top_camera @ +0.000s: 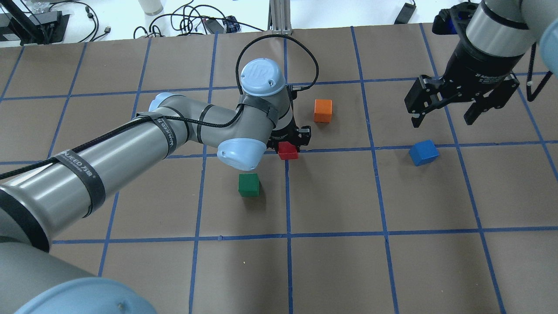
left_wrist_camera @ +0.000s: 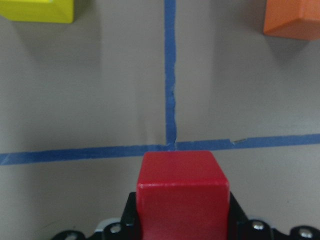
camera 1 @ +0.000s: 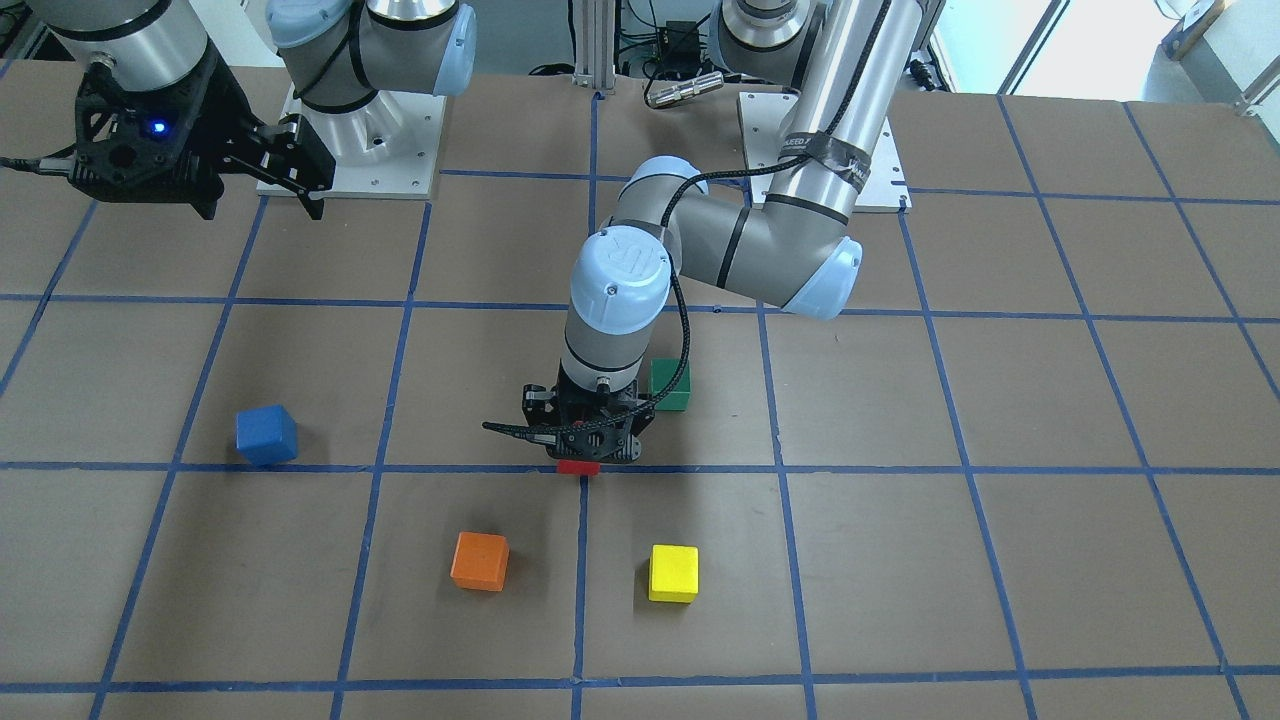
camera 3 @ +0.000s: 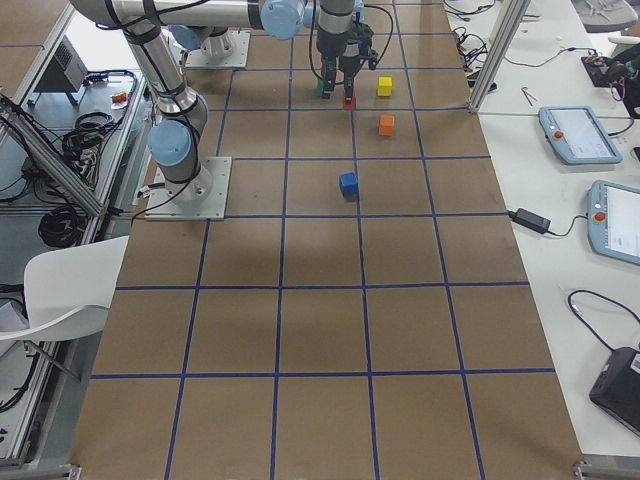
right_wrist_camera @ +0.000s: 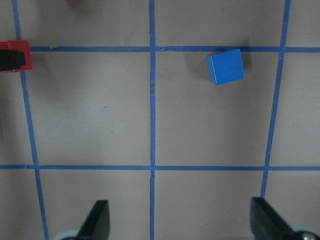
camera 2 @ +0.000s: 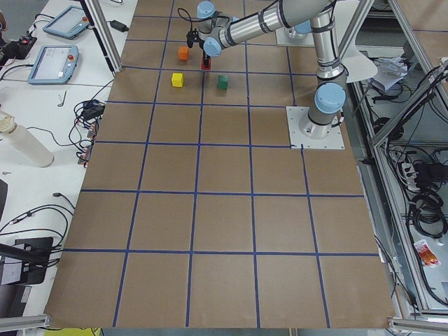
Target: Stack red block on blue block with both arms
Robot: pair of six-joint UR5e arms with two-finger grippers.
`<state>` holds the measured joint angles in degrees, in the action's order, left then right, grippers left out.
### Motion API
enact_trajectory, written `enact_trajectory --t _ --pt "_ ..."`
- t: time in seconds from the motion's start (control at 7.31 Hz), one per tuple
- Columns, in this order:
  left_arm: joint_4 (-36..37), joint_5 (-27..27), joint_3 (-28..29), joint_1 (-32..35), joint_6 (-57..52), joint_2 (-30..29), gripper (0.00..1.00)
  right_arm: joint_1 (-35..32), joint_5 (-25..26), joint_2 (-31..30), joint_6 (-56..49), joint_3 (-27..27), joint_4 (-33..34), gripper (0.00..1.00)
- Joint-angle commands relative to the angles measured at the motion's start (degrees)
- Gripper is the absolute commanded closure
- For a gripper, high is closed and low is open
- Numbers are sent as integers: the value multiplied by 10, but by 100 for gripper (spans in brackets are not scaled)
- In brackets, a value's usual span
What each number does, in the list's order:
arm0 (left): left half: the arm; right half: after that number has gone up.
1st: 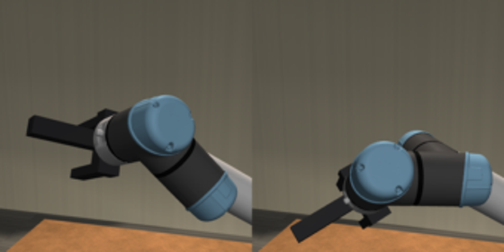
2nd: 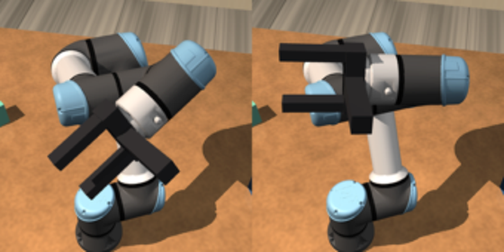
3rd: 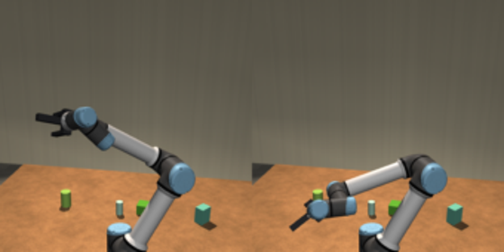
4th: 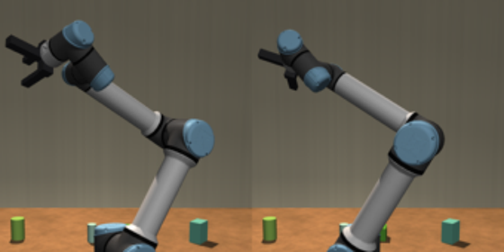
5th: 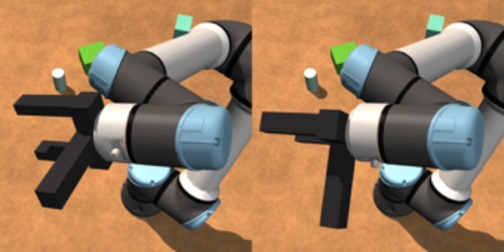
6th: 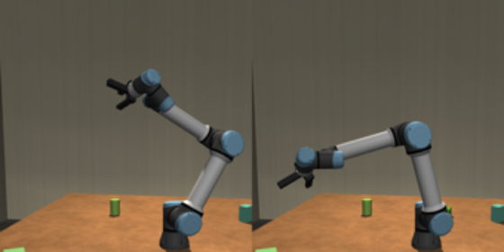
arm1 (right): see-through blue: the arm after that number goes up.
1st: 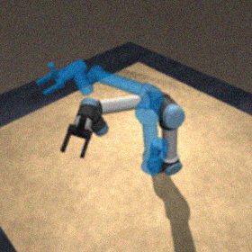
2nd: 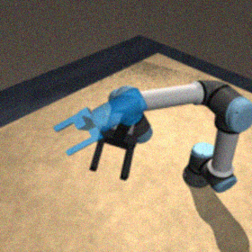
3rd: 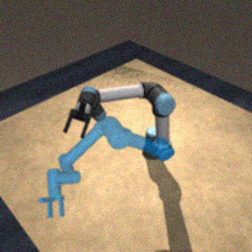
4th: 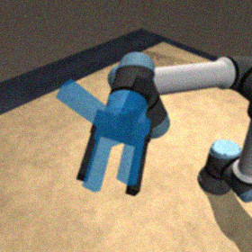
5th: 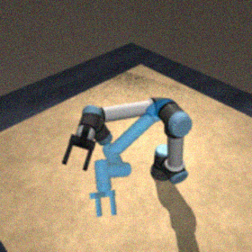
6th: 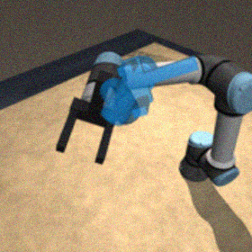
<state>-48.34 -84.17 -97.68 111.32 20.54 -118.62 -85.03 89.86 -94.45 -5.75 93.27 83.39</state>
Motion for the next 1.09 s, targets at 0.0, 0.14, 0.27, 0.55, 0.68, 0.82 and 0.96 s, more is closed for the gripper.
enact_trajectory --t 0.0,0.14,0.27,0.55,0.68,0.82,0.96 --pt "12 1 17 -20 -8 19 0 0 -1 0 -1 0 1 0" --pt "-56 6 60 -53 -23 44 0 0 -1 1 -1 0 2 0" --pt "-203 3 124 -90 -109 73 0 0 2 1 -1 0 2 0" --pt "-455 -60 210 -188 -257 141 0 0 -1 1 -1 0 3 0" --pt "-490 -71 206 -231 -299 184 0 1 0 1 -2 0 5 0" --pt "-503 -72 185 -239 -306 222 0 1 1 1 -2 1 5 0" --pt "-498 -70 150 -233 -296 257 0 1 5 1 -15 0 5 0"
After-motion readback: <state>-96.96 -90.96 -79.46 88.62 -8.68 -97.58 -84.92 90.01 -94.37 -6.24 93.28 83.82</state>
